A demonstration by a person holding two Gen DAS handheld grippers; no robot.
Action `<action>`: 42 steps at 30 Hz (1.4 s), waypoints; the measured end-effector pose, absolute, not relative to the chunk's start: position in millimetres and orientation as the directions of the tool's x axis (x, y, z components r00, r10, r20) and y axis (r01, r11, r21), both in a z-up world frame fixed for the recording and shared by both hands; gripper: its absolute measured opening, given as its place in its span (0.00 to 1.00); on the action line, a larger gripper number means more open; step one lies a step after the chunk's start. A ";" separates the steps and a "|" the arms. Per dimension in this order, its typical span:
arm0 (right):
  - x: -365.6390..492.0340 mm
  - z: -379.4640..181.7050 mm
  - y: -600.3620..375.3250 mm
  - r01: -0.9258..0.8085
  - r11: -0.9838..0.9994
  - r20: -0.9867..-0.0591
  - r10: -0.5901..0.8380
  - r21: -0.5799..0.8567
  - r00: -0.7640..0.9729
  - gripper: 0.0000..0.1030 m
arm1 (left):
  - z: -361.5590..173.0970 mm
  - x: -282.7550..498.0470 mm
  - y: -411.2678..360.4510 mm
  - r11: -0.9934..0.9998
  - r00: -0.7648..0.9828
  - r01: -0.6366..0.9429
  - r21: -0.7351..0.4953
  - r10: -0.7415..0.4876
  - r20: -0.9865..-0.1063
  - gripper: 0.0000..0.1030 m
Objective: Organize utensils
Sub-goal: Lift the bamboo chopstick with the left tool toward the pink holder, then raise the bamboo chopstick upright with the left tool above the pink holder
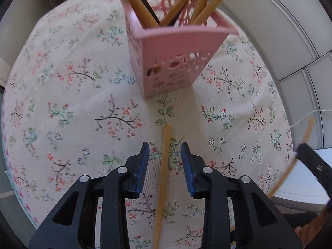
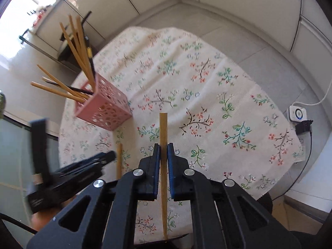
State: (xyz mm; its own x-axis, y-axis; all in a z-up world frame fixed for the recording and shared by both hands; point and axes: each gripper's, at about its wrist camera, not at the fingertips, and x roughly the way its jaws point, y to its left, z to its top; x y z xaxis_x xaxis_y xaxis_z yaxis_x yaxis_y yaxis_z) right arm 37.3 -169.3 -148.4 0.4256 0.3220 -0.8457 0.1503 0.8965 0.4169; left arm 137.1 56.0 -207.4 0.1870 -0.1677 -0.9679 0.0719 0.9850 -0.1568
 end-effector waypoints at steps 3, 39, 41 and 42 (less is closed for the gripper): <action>30.7 -134.2 -181.4 0.128 0.863 -0.795 0.379 0.488 0.473 0.07 | -216.8 138.6 48.2 0.993 0.180 0.062 -0.098 -0.108 -0.978 0.43; 9.1 -52.0 -238.1 0.007 0.736 -0.544 0.494 0.677 0.678 0.08 | 5.1 35.7 47.3 0.939 0.752 0.323 -0.119 -0.331 -0.570 0.06; 11.9 -51.4 -245.4 0.018 0.722 -0.536 0.497 0.692 0.683 0.08 | 22.2 35.8 48.4 0.937 0.774 0.322 -0.138 -0.345 -0.530 0.06; 12.9 -51.6 -248.6 0.023 0.717 -0.533 0.497 0.697 0.685 0.08 | 28.8 36.5 49.5 0.936 0.784 0.319 -0.145 -0.347 -0.515 0.06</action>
State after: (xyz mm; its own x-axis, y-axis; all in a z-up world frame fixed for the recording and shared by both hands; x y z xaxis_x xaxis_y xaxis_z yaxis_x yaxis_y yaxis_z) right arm 12.9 -248.6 -51.6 0.6850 0.4965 -0.5331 0.0228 0.7168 0.6969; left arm 36.5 49.5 28.8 0.7839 -0.3470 -0.5149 0.3193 0.9365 -0.1450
